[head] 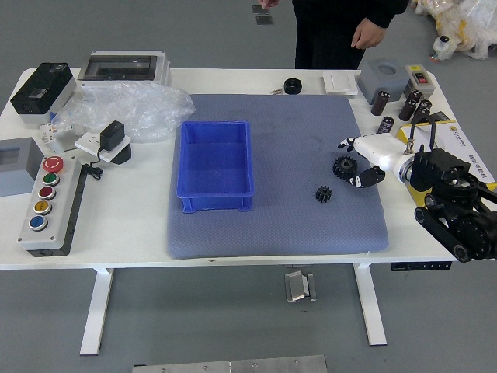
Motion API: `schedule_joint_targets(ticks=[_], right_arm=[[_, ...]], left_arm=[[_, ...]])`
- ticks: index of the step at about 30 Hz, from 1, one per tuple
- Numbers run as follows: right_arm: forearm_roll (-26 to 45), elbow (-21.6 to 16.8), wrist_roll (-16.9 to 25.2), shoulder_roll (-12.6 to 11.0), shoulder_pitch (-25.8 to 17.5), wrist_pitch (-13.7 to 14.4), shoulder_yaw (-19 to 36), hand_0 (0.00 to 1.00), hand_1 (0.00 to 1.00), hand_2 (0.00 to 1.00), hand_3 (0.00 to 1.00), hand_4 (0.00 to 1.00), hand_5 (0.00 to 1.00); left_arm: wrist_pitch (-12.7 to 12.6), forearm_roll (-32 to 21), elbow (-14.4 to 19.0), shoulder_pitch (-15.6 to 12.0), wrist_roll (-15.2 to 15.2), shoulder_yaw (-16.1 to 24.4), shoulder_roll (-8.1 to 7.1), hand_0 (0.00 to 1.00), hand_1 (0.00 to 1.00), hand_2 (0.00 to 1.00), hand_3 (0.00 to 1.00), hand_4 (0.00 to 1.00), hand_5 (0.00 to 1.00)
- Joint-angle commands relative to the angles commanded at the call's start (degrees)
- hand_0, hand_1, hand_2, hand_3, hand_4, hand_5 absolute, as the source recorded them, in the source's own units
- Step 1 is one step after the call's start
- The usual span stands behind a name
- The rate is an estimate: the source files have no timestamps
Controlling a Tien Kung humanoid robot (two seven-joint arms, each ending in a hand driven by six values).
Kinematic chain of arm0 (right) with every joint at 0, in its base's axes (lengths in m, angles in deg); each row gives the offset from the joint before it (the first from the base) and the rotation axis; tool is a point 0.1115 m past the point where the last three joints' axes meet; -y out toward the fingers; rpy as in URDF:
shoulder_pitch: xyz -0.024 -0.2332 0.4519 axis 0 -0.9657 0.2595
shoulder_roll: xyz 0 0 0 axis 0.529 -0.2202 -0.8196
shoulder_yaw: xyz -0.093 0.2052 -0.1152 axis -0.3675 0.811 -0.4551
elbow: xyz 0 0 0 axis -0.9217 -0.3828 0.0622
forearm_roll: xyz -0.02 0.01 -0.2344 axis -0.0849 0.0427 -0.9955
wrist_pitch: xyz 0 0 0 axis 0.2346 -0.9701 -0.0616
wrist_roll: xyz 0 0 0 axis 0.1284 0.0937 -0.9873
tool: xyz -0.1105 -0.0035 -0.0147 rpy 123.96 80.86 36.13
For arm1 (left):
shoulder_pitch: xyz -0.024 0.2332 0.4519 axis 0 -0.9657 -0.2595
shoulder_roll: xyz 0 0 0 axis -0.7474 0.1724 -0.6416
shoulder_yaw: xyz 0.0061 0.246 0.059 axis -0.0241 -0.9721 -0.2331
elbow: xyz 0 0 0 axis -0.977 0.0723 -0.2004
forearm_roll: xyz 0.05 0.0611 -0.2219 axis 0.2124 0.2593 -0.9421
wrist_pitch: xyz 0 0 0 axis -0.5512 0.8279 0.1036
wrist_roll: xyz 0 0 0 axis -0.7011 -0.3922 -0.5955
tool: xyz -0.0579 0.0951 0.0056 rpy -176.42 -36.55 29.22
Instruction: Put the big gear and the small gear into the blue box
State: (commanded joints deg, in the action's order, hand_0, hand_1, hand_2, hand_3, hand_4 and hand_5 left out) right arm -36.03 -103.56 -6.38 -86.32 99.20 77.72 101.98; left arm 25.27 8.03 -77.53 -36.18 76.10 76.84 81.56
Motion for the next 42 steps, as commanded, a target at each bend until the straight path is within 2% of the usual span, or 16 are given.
schedule_joint_targets(ticks=[8,9,20,21,32,33,38,39,42], right_arm=[[0.1,1.9,0.2,1.0,0.5,0.3,-0.4,0.726,0.675,0.776,0.821,0.754,0.231],[0.0,2.1,0.1,1.1,0.5,0.3,-0.4,0.703,0.653,0.723,0.753,0.742,0.221],[-0.6,3.2,-0.2,2.2,0.6,0.8,-0.8,0.686,0.641,0.7,0.715,0.736,0.218],[-0.7,3.4,-0.3,2.3,0.6,0.8,-0.8,0.652,0.607,0.669,0.685,0.729,0.211],[-1.5,4.7,-0.7,3.5,0.3,1.8,-0.8,0.631,0.592,0.66,0.682,0.727,0.208],[-1.5,4.7,-0.7,3.5,0.3,2.0,-0.8,0.572,0.541,0.612,0.655,0.707,0.218],[-1.2,4.7,-0.8,3.7,0.3,3.4,-0.8,0.572,0.541,0.612,0.655,0.707,0.218],[-1.1,4.7,-0.8,3.7,0.3,3.8,-0.7,0.513,0.5,0.559,0.64,0.59,0.279],[-0.9,4.6,-0.7,3.6,0.4,4.7,-0.7,0.513,0.5,0.559,0.64,0.59,0.279]], left_arm=[[0.0,-0.1,0.0,0.1,0.0,-0.1,0.04,0.868,0.851,0.823,0.838,0.71,0.302],[0.0,-0.1,0.0,0.1,0.0,-0.1,0.05,0.868,0.852,0.823,0.838,0.709,0.302],[0.0,-0.2,0.0,0.1,0.1,-0.1,0.15,0.867,0.852,0.823,0.838,0.71,0.303],[0.0,-0.2,0.0,0.1,0.1,-0.1,0.16,0.868,0.852,0.823,0.838,0.709,0.302],[0.0,-0.1,0.0,0.2,0.1,-0.1,0.35,0.868,0.852,0.823,0.838,0.709,0.302],[0.0,-0.2,0.0,0.2,0.1,-0.1,0.34,0.868,0.852,0.823,0.838,0.709,0.302],[0.0,-0.2,0.0,0.1,0.1,-0.1,0.29,0.868,0.852,0.823,0.838,0.709,0.302],[0.0,-0.2,0.0,0.1,0.1,-0.1,0.29,0.867,0.851,0.823,0.838,0.709,0.302],[0.0,-0.2,0.0,0.2,0.1,-0.1,0.3,0.867,0.851,0.823,0.838,0.709,0.302]])
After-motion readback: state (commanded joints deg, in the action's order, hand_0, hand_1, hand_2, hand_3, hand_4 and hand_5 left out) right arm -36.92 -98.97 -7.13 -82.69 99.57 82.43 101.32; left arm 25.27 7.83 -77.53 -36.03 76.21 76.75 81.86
